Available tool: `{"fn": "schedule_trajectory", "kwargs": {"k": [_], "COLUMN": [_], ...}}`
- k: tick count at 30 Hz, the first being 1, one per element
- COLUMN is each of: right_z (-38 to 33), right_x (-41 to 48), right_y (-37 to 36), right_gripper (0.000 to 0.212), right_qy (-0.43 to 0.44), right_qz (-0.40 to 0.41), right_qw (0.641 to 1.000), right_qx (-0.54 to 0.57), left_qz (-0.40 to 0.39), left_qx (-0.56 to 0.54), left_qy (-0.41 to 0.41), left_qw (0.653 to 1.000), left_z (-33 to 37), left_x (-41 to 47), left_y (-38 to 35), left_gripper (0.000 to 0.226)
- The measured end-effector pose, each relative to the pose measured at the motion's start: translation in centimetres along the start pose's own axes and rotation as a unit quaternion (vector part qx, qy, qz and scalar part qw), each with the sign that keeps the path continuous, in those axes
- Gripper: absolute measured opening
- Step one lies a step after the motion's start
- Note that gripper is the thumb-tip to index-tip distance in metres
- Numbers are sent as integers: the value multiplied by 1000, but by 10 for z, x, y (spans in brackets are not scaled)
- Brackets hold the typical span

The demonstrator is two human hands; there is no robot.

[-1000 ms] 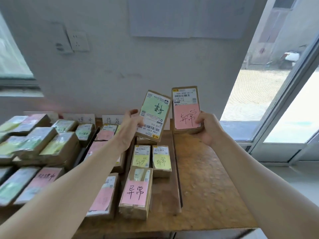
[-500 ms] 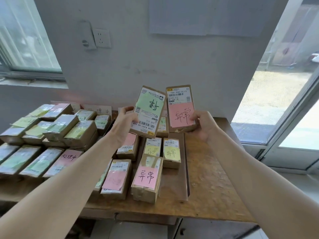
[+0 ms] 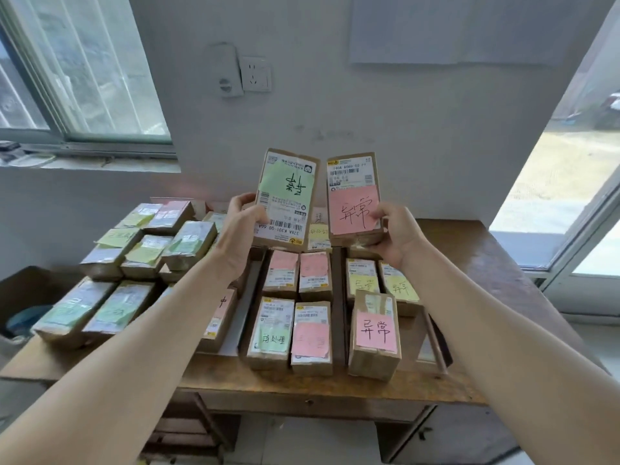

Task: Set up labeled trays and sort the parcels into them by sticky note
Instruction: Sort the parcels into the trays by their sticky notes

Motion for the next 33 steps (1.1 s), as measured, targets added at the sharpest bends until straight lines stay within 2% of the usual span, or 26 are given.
{"fn": "schedule_trajectory", "kwargs": {"k": [3,7,14,20,33], "right_z": [-1,-3,-16,-11,8], "right_x": [-8,-23,-36,-40,-17], "right_y": [-13,-15,23,63,150], "right_gripper": [33,33,31,26,27], "right_qy": [23,42,64,46,-8], "right_qz": [17,41,104,133,112], "right_qw": [1000,998,992,990,993], "right_qx": [8,-3,-17,-9,-42], "left_qz": [-12,-44,-98,-120,-79], "left_qx": [-6,-7,-4,-5,2], "left_qy": [-4,2,20,42,68], "left_qw": [1000,999,995,992,995], "left_z": [2,-3,-15,-35,-78], "left_x": [0,1,3,6,18], "left_y": [18,20,-13,-48,-131], "left_gripper": [59,42,33,25,28]}}
Point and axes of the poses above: each hand's wrist, its own x-axis towards the middle knuckle, its own y-axis out of the back of the hand, z = x × y, the point moved 7 cm from there along x, towards the middle knuckle, and after that the axes turned 12 degrees about y, right-handed, at the moved point
